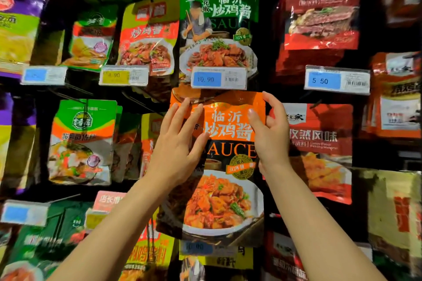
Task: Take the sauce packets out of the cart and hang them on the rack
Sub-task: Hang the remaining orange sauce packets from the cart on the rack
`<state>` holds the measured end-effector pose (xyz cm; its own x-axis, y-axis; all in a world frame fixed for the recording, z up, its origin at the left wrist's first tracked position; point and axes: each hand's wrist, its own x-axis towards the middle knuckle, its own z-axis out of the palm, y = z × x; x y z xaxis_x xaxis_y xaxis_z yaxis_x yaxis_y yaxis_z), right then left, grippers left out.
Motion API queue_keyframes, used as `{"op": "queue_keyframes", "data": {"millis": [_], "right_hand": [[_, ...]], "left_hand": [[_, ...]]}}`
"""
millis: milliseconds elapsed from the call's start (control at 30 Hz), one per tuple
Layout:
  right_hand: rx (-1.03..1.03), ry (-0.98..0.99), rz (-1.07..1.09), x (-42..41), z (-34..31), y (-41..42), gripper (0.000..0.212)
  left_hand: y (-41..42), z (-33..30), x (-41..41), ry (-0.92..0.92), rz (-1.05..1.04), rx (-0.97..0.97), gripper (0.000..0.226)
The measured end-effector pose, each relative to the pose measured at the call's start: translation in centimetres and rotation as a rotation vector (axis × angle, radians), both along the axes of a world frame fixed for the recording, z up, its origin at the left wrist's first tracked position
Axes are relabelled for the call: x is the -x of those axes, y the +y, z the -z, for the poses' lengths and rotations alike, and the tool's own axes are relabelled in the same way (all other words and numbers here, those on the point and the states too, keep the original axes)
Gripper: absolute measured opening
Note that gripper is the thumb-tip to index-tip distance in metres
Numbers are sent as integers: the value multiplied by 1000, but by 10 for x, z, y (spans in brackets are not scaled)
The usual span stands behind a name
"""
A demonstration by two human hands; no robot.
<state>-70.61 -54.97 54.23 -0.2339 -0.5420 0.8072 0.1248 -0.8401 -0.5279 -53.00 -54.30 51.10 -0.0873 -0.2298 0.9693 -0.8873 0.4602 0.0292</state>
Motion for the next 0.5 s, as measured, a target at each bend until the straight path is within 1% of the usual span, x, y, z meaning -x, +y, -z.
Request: {"op": "queue_keyframes", "data": {"millis": [133,333,400,433,500], "right_hand": [[-49,-3,-9,-5,4,-9,36],[-94,39,123,-3,9,-32,38],[-89,130,253,-2,10,-36,41],[-78,213,360,-3,11,-35,46],[-37,434,583,-7,18,-31,61]], "left_hand": [[-8,6,0,78,68,-5,62],[-23,4,2,67,23,-82,70],[-30,4,4,62,10,-112,72],[-34,3,4,56,2,-130,73],[-45,2,3,38,-26,-159,74]]}}
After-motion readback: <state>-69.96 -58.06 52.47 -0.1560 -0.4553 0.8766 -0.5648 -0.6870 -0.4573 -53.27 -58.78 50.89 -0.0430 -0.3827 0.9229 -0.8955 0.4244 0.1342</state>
